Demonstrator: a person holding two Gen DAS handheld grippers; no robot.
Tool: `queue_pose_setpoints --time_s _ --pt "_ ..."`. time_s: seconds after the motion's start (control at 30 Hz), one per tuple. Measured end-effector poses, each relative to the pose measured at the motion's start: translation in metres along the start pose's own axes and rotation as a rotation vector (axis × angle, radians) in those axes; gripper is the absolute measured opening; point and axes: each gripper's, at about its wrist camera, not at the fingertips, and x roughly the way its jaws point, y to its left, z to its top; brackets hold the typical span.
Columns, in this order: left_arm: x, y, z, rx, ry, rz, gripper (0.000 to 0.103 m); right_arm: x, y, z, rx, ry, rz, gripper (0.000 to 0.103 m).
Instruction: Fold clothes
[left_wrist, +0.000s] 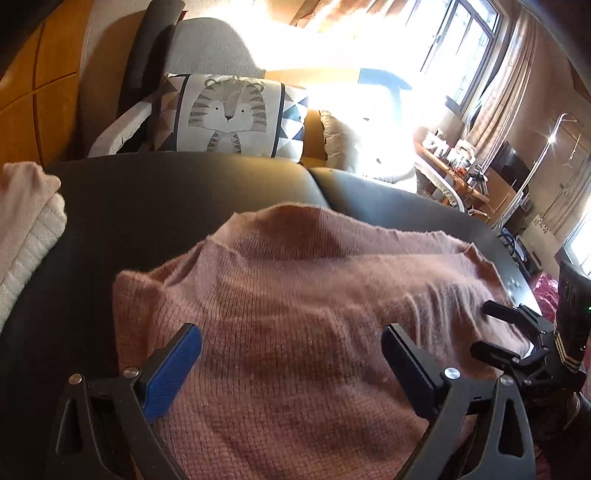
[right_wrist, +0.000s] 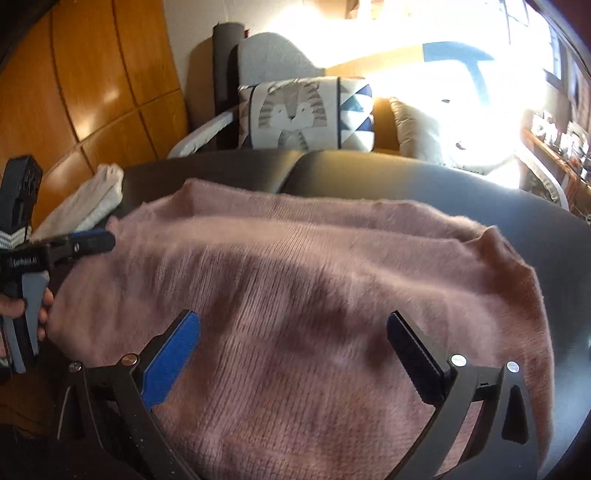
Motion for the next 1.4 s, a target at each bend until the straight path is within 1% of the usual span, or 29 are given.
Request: queue_pose_setpoints --time_s 0.07,0.2,0.23,0.27,0.3,0.33,0.47,0.6,0.67,0.87,0.9,0.93,1.0,1.1,1.2,1.23,1.33,1.4 --pt "0.009 0.002 0.002 0.004 0.006 0.012 0.1 0.006 -0.013 0.015 0.014 -0.003 -0.057 0.103" --pt "0.028 0.006 0.005 0.012 0.018 0.037 0.1 0.038 -0.052 0.016 0.047 0.082 -0.156 0.103" --pt "0.033 0.008 0.006 0.014 0.021 0.044 0.1 0.045 -0.063 0.011 0.071 0.106 -0.152 0.103" --pt "0.037 0.009 0.007 0.016 0.024 0.05 0.1 0.05 -0.075 0.004 0.115 0.117 -0.118 0.103" --pt "0.042 0.01 0.008 0.018 0.027 0.056 0.1 0.051 -0.085 0.0 0.154 0.106 -0.091 0.103" --pt "0.047 0.011 0.009 0.02 0.03 0.062 0.1 0.05 -0.089 -0.001 0.164 0.099 -0.094 0.103" --pt "0.046 -0.003 0.018 0.021 0.033 0.04 0.1 0.055 -0.078 -0.002 0.111 0.106 -0.146 0.103" --pt "0.045 -0.018 0.027 0.022 0.035 0.017 0.1 0.054 -0.078 -0.006 0.128 0.088 -0.136 0.103" --pt "0.044 -0.025 0.031 0.022 0.036 0.005 0.1 0.054 -0.076 -0.007 0.127 0.079 -0.146 0.103" --pt "0.088 -0.047 0.032 0.101 0.112 0.008 0.1 0.053 -0.072 -0.01 0.121 0.057 -0.166 0.103" --pt "0.095 -0.05 0.032 0.115 0.124 0.008 0.103 0.053 -0.072 -0.011 0.122 0.055 -0.167 0.103" --pt "0.095 -0.051 0.034 0.118 0.115 0.007 0.103 0.052 -0.071 -0.011 0.123 0.051 -0.169 0.103" --pt "0.096 -0.056 0.04 0.123 0.142 0.033 0.103 0.052 -0.071 -0.012 0.124 0.048 -0.172 0.103" --pt "0.084 -0.072 0.047 0.126 0.104 -0.025 0.103 0.052 -0.07 -0.012 0.125 0.044 -0.175 0.103" --pt "0.078 -0.098 0.047 0.18 0.087 -0.105 0.103 0.052 -0.07 -0.012 0.125 0.042 -0.175 0.103" --pt "0.083 -0.105 0.044 0.204 0.102 -0.117 0.103 0.052 -0.07 -0.012 0.125 0.041 -0.175 0.103" --pt "0.103 -0.11 0.028 0.258 0.129 -0.081 0.103 0.052 -0.07 -0.012 0.126 0.04 -0.175 0.103" --pt "0.102 -0.11 0.03 0.255 0.141 -0.079 0.103 0.052 -0.07 -0.012 0.125 0.04 -0.177 0.103"
